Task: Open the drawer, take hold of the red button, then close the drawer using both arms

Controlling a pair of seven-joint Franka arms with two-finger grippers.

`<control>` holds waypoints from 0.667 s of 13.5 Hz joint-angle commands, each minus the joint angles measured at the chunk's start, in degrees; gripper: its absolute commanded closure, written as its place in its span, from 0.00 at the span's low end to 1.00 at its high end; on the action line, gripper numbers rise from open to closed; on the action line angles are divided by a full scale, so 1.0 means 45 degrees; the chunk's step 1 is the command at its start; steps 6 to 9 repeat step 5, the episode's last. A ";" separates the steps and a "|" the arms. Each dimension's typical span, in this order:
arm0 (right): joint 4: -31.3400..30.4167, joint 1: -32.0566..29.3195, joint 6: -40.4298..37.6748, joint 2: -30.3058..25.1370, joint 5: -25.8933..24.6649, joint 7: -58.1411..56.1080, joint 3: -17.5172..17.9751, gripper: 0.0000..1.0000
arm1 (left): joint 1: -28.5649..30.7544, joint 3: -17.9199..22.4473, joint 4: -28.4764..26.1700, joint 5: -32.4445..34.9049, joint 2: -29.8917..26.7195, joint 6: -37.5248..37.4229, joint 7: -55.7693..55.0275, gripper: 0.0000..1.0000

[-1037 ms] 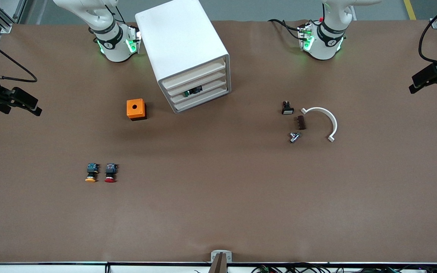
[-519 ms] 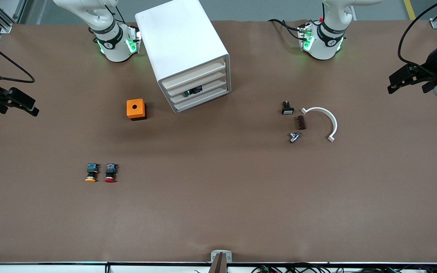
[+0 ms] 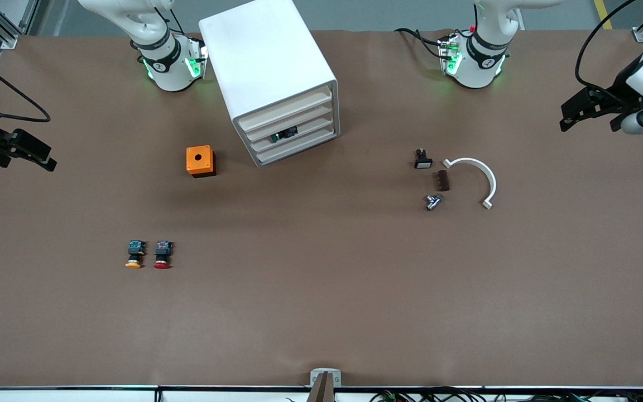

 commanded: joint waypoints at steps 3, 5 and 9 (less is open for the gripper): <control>-0.0009 -0.0101 -0.0077 -0.0159 -0.0232 0.0193 0.0066 0.00 | 0.0125 -0.0180 0.0114 -0.0035 -0.0025 0.0018 -0.0165 0.00; -0.0009 -0.0101 -0.0058 -0.0159 -0.0232 0.0193 0.0066 0.00 | 0.0144 -0.0160 0.0407 -0.0034 0.0112 -0.0001 -0.0146 0.00; -0.0009 -0.0101 -0.0058 -0.0159 -0.0232 0.0193 0.0066 0.00 | 0.0144 -0.0160 0.0407 -0.0034 0.0112 -0.0001 -0.0146 0.00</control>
